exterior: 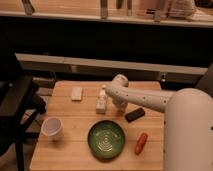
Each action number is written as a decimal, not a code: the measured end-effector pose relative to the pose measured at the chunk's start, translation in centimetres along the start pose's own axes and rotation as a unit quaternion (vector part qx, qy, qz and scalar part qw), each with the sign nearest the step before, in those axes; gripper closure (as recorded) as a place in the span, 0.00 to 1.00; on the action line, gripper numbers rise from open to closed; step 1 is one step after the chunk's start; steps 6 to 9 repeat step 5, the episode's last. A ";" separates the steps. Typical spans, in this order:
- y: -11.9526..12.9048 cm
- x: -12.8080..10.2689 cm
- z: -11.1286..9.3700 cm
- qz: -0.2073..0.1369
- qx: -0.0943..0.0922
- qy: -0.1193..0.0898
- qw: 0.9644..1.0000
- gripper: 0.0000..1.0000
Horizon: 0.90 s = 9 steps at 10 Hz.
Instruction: Push the eraser across the table
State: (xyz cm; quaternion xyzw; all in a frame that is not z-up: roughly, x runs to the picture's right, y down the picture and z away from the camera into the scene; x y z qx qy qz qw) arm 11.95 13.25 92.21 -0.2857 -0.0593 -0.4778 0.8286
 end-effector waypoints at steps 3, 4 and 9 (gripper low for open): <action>-0.4 -0.2 0.0 -0.009 0.000 0.001 1.000 0.97; -0.4 -0.2 0.0 -0.009 0.000 0.001 1.000 0.97; -0.4 -0.2 0.0 -0.009 0.001 0.001 1.000 0.97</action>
